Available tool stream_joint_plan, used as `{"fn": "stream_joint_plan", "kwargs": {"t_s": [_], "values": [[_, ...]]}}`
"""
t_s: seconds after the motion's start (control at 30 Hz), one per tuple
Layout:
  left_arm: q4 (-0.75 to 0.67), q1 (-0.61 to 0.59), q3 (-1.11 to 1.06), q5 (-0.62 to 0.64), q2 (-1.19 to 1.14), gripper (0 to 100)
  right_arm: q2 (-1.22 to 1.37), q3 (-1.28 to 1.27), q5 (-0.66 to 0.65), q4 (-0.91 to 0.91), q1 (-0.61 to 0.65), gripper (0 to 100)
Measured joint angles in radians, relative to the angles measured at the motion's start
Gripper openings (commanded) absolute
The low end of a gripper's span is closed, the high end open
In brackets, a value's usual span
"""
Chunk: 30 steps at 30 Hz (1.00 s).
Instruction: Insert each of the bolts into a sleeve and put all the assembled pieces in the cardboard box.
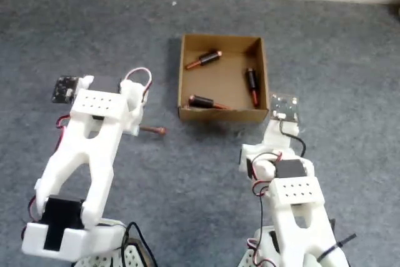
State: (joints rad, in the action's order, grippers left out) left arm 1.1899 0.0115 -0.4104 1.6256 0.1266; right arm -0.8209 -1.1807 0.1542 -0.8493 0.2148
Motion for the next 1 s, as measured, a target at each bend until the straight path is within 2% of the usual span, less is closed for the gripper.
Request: {"fn": "stream_joint_plan", "kwargs": {"t_s": [0.2,0.3,0.8,1.0], "values": [[0.021,0.000,0.000,-0.003,0.000,30,0.000,0.000,0.000,0.000,0.000,0.5],[0.064,0.000,0.000,-0.130,0.000,30,0.000,0.000,0.000,0.000,0.000,0.5],[0.100,0.000,0.000,-1.379,0.002,30,0.000,0.000,0.000,0.000,0.000,0.5],[0.100,0.000,0.000,-1.995,0.002,30,0.000,0.000,0.000,0.000,0.000,0.5]]}}
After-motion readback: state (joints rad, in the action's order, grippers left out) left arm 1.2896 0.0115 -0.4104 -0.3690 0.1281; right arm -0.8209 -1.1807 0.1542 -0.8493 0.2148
